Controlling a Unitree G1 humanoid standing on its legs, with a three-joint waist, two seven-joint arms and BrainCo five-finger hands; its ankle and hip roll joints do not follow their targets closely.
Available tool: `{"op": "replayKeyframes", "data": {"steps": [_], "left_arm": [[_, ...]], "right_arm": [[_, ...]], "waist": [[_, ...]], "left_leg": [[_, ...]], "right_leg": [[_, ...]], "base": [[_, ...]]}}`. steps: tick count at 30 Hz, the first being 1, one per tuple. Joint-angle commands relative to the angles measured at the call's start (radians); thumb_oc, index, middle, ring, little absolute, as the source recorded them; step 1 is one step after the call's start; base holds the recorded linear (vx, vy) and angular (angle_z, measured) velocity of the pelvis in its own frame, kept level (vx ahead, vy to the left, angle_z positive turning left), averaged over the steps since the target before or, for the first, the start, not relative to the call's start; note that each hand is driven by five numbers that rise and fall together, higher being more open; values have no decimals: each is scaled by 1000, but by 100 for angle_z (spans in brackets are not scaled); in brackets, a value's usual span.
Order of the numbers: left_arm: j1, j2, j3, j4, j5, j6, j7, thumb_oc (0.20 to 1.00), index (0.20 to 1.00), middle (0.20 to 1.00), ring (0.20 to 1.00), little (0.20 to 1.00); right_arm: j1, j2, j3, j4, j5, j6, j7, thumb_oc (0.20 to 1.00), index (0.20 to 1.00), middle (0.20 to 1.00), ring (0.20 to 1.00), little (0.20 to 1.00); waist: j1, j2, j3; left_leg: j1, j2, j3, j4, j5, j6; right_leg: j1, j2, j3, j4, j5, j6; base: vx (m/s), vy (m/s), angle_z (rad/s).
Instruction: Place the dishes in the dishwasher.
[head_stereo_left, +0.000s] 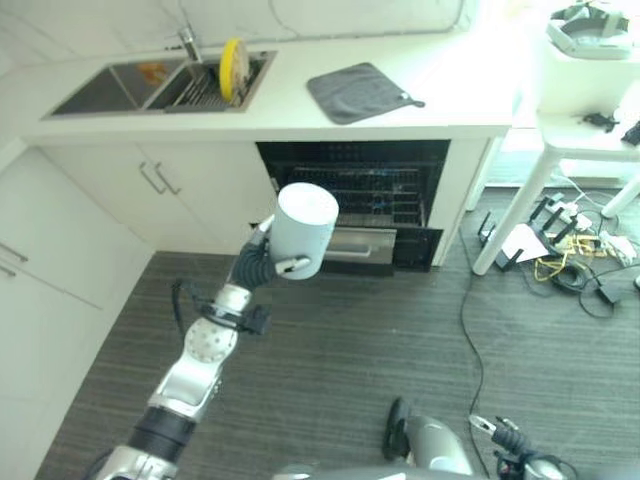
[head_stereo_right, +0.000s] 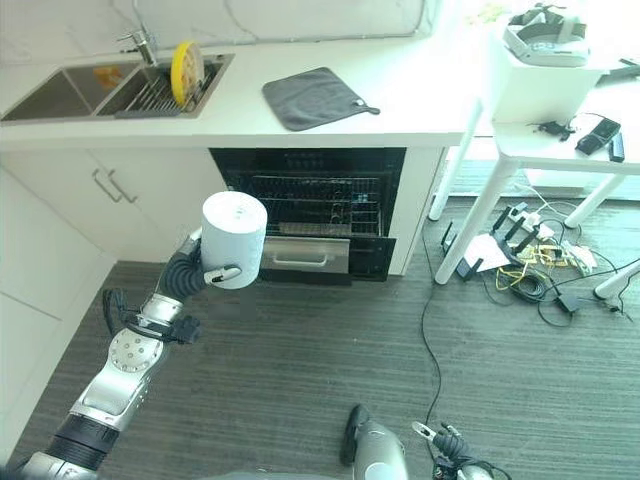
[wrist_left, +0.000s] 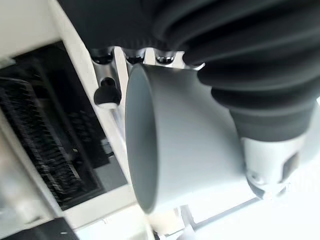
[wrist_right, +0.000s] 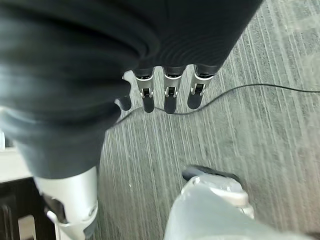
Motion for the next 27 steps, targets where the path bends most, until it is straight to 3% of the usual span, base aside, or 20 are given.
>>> {"op": "replayKeyframes", "data": {"steps": [1, 3, 6, 9, 11, 14, 19, 23, 25, 27], "left_arm": [[-59, -6, 40, -43, -59, -82, 13, 200, 200, 200, 200, 200], [-70, -7, 42, -36, -67, -86, 2, 200, 200, 200, 200, 200], [-69, -11, 39, -42, -63, -84, 16, 200, 200, 200, 200, 200], [-67, -12, 43, -48, -68, -79, 21, 200, 200, 200, 200, 200], [-65, -14, 50, -45, -64, -79, 18, 200, 200, 200, 200, 200], [-73, -13, 58, -29, -86, -73, -7, 200, 200, 200, 200, 200], [-81, -4, 47, -20, -64, -81, -11, 200, 200, 200, 200, 200], [-78, 12, 44, -18, -56, -78, -7, 200, 200, 200, 200, 200], [-80, 16, 45, -15, -56, -77, -15, 200, 200, 200, 200, 200], [-82, 11, 44, -14, -49, -67, -16, 200, 200, 200, 200, 200]], "right_arm": [[9, -12, 15, 60, 28, -18, -6, 1000, 1000, 1000, 1000, 1000], [-1, -25, 2, 88, 39, -28, 4, 1000, 1000, 1000, 1000, 1000], [-8, -38, -18, 105, 25, -21, 13, 1000, 1000, 1000, 1000, 1000], [-4, -45, -24, 115, 32, -11, 8, 1000, 1000, 1000, 1000, 1000], [2, -50, -30, 122, 18, -16, 12, 1000, 1000, 1000, 1000, 1000], [21, -42, -41, 124, 29, -28, 10, 1000, 1000, 1000, 1000, 1000], [43, -10, -52, 116, 35, -25, -2, 1000, 1000, 1000, 1000, 1000], [42, 10, -47, 125, 23, -35, 4, 1000, 1000, 1000, 1000, 1000], [41, 18, -38, 117, 22, -37, 7, 1000, 1000, 1000, 1000, 1000], [40, 29, -17, 97, 14, -33, 2, 1000, 1000, 1000, 1000, 1000]], "waist": [[9, -60, 0], [19, -52, 6], [13, -40, 5], [16, -13, 3], [17, -4, 4], [3, 6, -4], [5, 8, -6], [21, -2, -7], [28, -9, -8], [40, -16, -6]], "left_leg": [[-254, -29, 77, 254, -60, 25], [-289, -10, 71, 229, -37, 15], [-241, 41, 69, 41, 7, -3], [-237, 119, 15, -157, 142, -64], [-240, 153, 6, -204, 184, -81], [-228, 174, 61, -217, 182, -77], [-196, 89, 14, -215, 128, -39], [-193, 20, -7, -195, 80, 24], [-192, -1, -1, -188, 66, 49], [-184, -21, 40, -183, 46, 75]], "right_leg": [[209, -41, 36, -237, 34, 122], [236, -26, 45, -251, 19, 115], [254, -19, 60, -252, 0, 129], [270, -12, 90, -252, -20, 143], [287, -24, 98, -248, -34, 148], [295, -59, 71, -225, -53, 161], [275, -124, 88, -171, -32, 200], [270, -152, 126, -157, -9, 221], [260, -165, 130, -130, 9, 226], [245, -191, 92, -76, 54, 226]], "base": [[31, -71, 4], [58, 33, 4], [106, 205, 2], [154, 308, -8], [146, 281, -9], [157, 368, -8], [142, 354, 4], [114, 277, -1], [83, 236, -8], [99, 298, -4]]}}
